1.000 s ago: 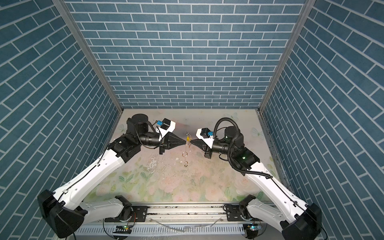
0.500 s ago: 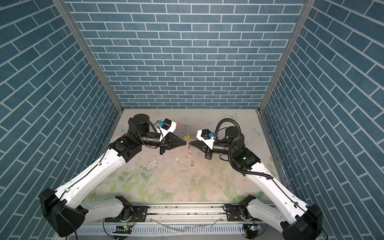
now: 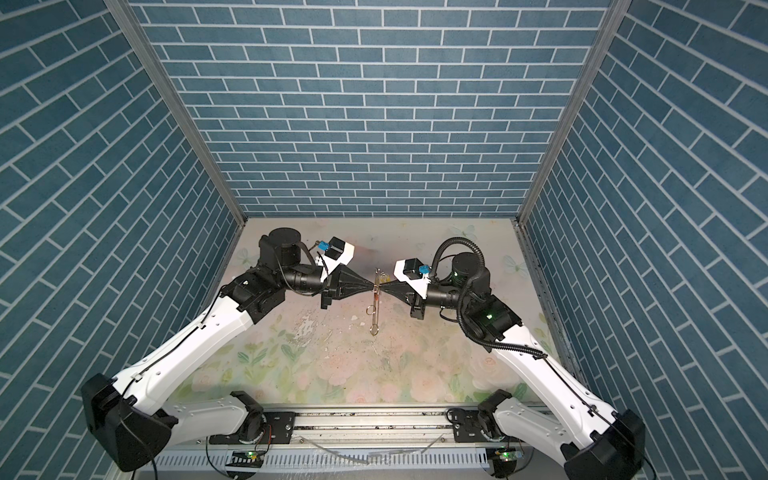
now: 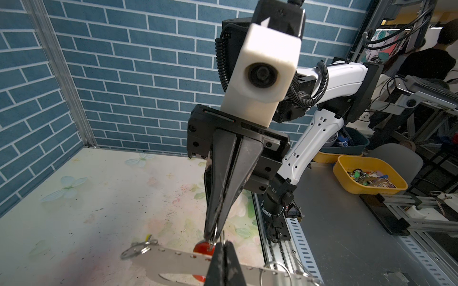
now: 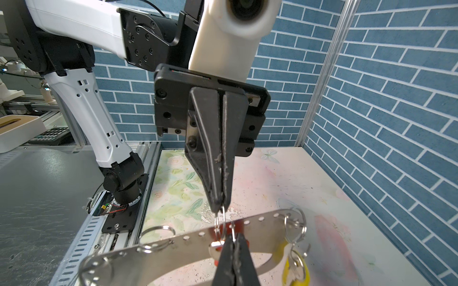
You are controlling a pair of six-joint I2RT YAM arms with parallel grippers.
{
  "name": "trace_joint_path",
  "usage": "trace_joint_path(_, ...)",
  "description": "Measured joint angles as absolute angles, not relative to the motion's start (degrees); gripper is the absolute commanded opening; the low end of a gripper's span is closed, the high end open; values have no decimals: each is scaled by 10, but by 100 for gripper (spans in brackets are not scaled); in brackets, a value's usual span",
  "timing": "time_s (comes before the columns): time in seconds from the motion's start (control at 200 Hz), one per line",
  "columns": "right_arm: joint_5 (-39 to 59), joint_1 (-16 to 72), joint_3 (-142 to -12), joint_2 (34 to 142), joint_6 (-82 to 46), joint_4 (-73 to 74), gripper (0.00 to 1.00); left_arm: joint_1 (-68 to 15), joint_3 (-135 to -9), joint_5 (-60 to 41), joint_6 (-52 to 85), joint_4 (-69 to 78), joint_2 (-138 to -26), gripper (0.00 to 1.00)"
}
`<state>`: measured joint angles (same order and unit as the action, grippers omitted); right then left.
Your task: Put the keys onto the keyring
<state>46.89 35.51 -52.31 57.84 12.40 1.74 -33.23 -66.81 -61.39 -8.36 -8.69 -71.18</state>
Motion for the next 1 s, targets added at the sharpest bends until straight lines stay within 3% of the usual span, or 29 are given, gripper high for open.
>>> trace_joint_path(1.0, 489, 350, -524, 574, 125, -4, 0, -330, -668, -616, -73, -79, -720, 0)
